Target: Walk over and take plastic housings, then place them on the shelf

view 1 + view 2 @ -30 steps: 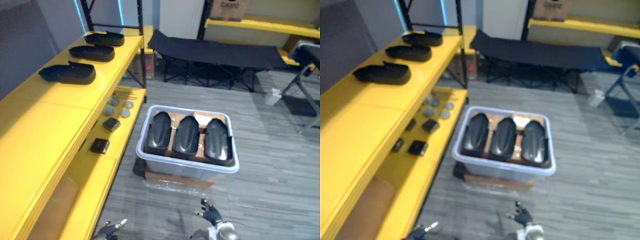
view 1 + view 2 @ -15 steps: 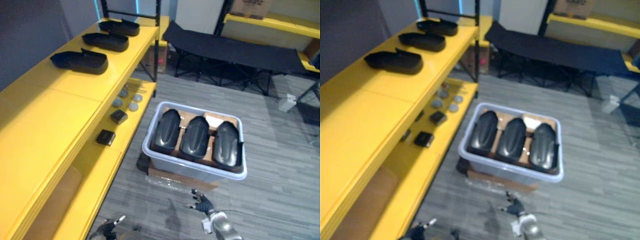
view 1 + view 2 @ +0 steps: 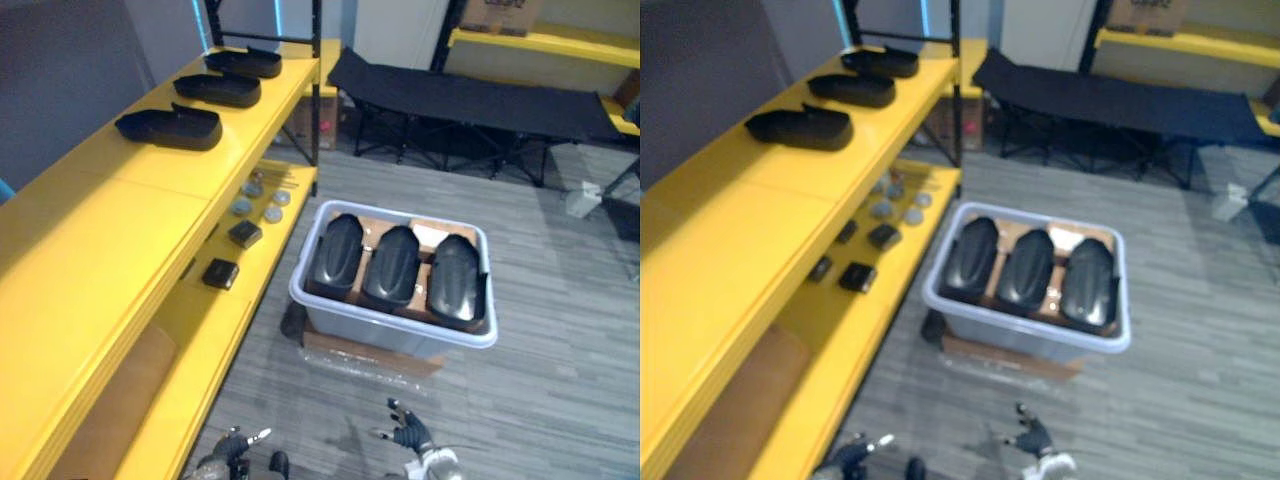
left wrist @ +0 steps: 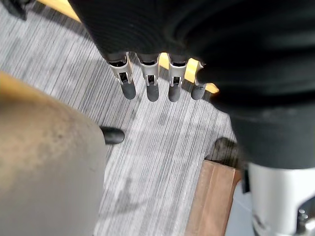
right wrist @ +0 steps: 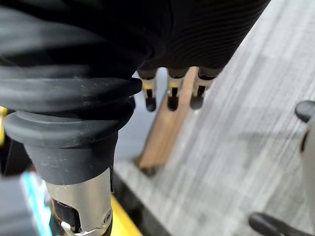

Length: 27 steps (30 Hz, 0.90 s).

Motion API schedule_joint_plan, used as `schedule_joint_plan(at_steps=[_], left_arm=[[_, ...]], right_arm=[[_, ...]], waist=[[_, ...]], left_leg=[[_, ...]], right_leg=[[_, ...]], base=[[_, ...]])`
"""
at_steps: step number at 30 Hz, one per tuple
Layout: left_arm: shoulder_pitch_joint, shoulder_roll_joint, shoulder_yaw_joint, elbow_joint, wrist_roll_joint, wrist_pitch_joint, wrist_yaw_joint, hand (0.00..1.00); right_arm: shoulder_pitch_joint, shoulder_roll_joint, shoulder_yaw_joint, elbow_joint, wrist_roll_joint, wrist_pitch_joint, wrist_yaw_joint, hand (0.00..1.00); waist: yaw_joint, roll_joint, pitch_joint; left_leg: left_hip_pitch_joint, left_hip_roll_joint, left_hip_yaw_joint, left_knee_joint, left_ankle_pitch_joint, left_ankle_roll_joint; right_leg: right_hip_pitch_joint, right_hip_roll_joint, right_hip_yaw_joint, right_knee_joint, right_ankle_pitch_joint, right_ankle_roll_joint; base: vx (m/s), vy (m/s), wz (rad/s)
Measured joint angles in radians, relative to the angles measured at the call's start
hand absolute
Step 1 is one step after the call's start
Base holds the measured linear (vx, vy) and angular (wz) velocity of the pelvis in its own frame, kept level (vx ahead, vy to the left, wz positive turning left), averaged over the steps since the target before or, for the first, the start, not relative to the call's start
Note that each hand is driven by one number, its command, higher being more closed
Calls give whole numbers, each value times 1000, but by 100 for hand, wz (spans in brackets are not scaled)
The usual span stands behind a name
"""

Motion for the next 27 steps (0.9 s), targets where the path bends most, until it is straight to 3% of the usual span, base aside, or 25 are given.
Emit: schedule_joint_plan(at_steps=[2,3,4,5,6,7,8,9,10,11,14,16,21,24,27], left_arm=[[-1,4,-20,1,1,0,-1,0],[-1,5,-17,2,2,-1,0,0],[-2,8,-12,-4,2,-2,2,0],[-2,11,-12,-4,3,-3,4,0],[1,9,-9,-3,1,-3,6,0],[4,19,-1,-3,1,-3,7,0],[4,22,20,-2,1,-3,7,0],[5,23,26,-2,1,-2,7,0],[5,24,30,-2,1,0,6,0],[5,21,52,-1,0,3,6,0],[10,11,63,-1,-1,12,6,0],[9,12,68,-1,-2,19,8,0],[-7,-12,66,-2,-20,14,7,0],[-17,-29,46,-1,-17,-13,5,0],[-10,-27,4,-1,-22,-41,6,0]], right_arm=[[5,5,-1,3,2,0,-6,0],[-3,10,-7,4,2,-2,-19,0],[-6,22,-35,3,2,-11,-27,0],[-6,23,-49,-2,1,-19,-31,0],[-6,28,-58,-9,-4,-27,-38,0],[-4,31,-59,-22,-13,-44,-41,0],[-3,35,-70,-28,-20,-58,-44,0],[-2,38,-72,-28,-25,-61,-45,0],[0,41,-72,-28,-32,-64,-45,0],[1,42,-71,-26,-34,-65,-45,0],[-2,38,-72,-25,-49,-65,-44,0],[-3,37,-68,-25,-54,-62,-42,0],[-56,2,-22,-66,-98,-71,-36,0],[-47,-25,8,-146,-125,-111,-28,0],[-3,-48,58,-304,-151,-188,-24,0]], waist=[[-1,3,-1],[0,5,3],[-1,11,21],[-6,26,31],[-9,26,32],[-9,25,31],[-9,20,32],[-9,19,32],[-8,14,31],[-6,13,31],[0,40,24],[18,26,21],[30,8,8],[28,28,16],[24,38,10]], left_leg=[[6,4,-2,5,-8,12],[11,11,-7,22,-16,24],[35,36,-2,36,-20,29],[43,49,0,44,-27,38],[55,68,-2,56,-39,40],[59,89,-3,72,-56,39],[56,96,-12,92,-71,33],[54,96,-15,96,-75,32],[55,92,-20,95,-82,29],[54,89,-19,96,-91,25],[20,120,-21,122,-106,3],[17,120,-14,129,-105,-14],[-39,121,14,167,-116,-56],[-48,135,22,161,-108,-68],[-47,149,68,127,-93,-79]], right_leg=[[-67,-20,17,150,8,-8],[-146,-36,65,311,33,-36],[-209,-41,120,457,103,-61],[-230,-40,128,500,120,-62],[-242,-25,139,523,88,-66],[-241,7,141,495,59,-75],[-237,30,142,440,73,-71],[-234,39,143,411,96,-66],[-223,49,142,362,171,-65],[-212,54,139,335,189,-66],[-154,109,129,191,179,-60],[-73,130,98,32,154,-64],[-44,153,87,-124,99,-68],[-47,167,86,-142,96,-74],[-62,171,85,-144,94,-78]], base=[[4,132,6],[-98,167,9],[-96,171,14],[-29,129,12],[3,104,9],[-3,88,9],[-52,42,9],[-59,-14,14],[-37,-61,8],[-3,-96,-2],[48,-105,-3],[86,-165,-6],[16,-194,-19],[-69,-117,-9],[-77,-21,-4]])
